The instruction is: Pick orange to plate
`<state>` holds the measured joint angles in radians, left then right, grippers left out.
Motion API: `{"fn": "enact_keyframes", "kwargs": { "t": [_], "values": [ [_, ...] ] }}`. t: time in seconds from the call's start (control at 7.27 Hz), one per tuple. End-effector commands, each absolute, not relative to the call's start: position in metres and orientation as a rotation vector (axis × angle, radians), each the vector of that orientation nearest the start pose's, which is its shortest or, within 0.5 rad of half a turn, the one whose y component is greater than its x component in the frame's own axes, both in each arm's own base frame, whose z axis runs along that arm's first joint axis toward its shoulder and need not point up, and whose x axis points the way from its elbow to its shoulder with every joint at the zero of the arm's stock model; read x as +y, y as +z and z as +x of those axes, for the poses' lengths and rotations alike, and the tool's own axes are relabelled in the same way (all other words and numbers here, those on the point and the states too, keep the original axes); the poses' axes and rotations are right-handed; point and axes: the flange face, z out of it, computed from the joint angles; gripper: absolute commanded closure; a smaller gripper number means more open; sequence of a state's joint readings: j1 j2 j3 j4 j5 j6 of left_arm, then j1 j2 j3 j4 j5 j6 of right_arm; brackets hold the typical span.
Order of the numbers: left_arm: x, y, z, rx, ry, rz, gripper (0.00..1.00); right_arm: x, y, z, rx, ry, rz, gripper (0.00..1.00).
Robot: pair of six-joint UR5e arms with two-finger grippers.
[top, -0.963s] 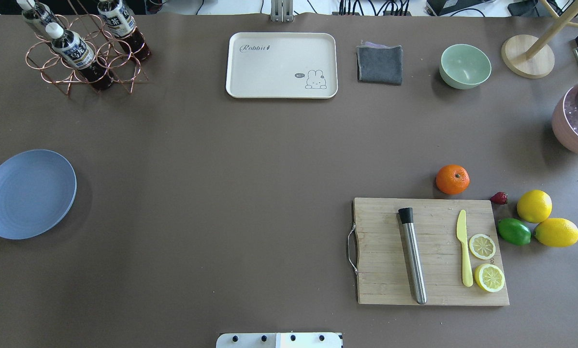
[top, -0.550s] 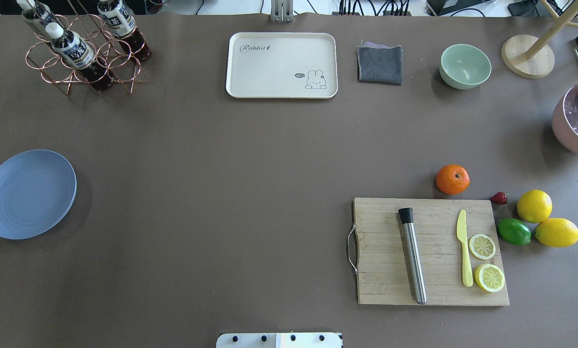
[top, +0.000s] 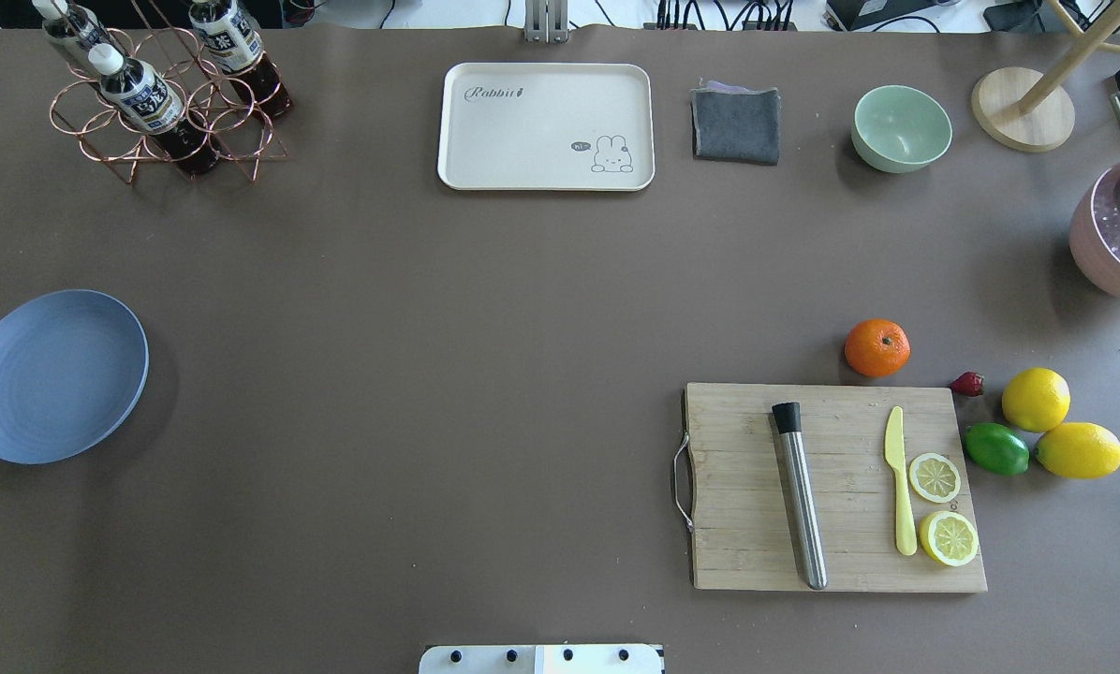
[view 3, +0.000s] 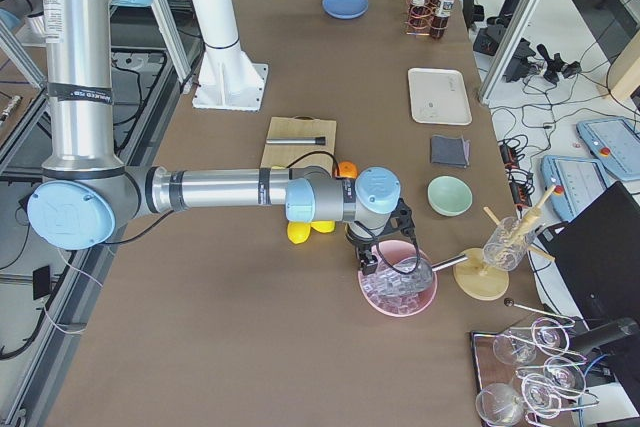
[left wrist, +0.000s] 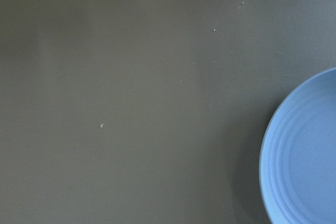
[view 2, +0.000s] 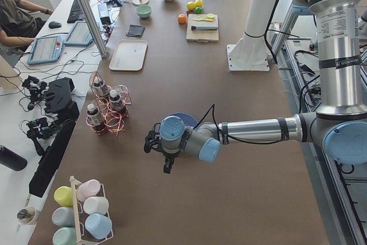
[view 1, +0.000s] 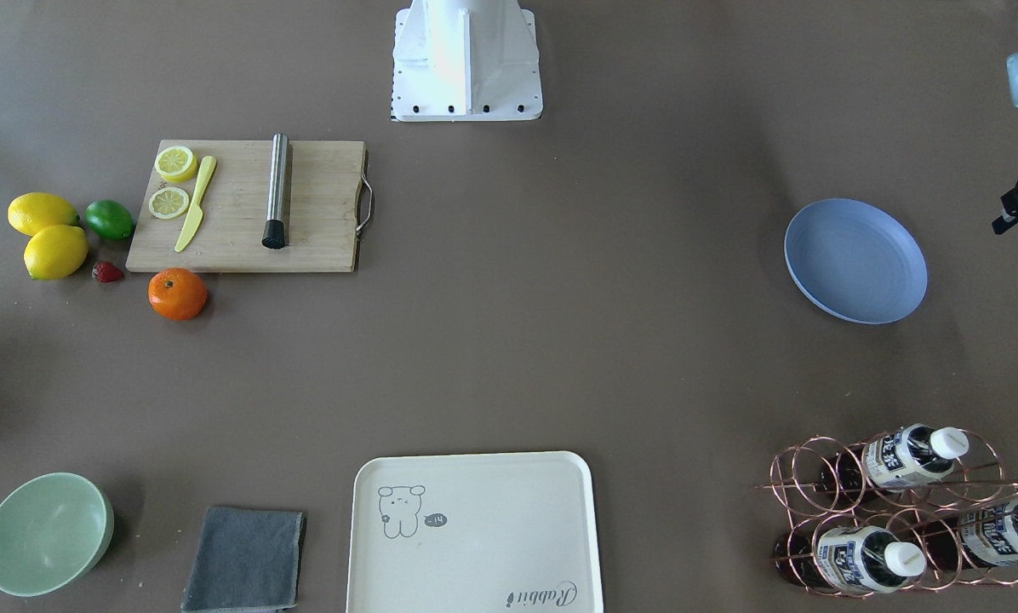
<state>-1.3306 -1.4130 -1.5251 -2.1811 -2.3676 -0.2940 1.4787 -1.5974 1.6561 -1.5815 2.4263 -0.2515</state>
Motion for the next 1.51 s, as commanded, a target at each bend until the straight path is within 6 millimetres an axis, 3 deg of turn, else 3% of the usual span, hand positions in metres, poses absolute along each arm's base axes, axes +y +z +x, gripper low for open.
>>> {"fn": "enact_keyframes", "kwargs": {
  "t": [0.0, 1.24, 1.38],
  "values": [
    [-0.433, 0.704, 0.092, 0.912, 0.110, 0.162, 0.03, -0.486, 0.623, 0.010, -0.873, -0.347, 0.114, 0.00],
    [-0.457, 0.692, 0.151, 0.944, 0.134, 0.120, 0.22, -0.483, 0.621, 0.007, -0.899, -0.349, 0.115, 0.00],
    [-0.457, 0.693, 0.152, 0.944, 0.136, 0.118, 0.48, -0.483, 0.621, 0.006, -0.899, -0.351, 0.114, 0.00]
  ]
}}
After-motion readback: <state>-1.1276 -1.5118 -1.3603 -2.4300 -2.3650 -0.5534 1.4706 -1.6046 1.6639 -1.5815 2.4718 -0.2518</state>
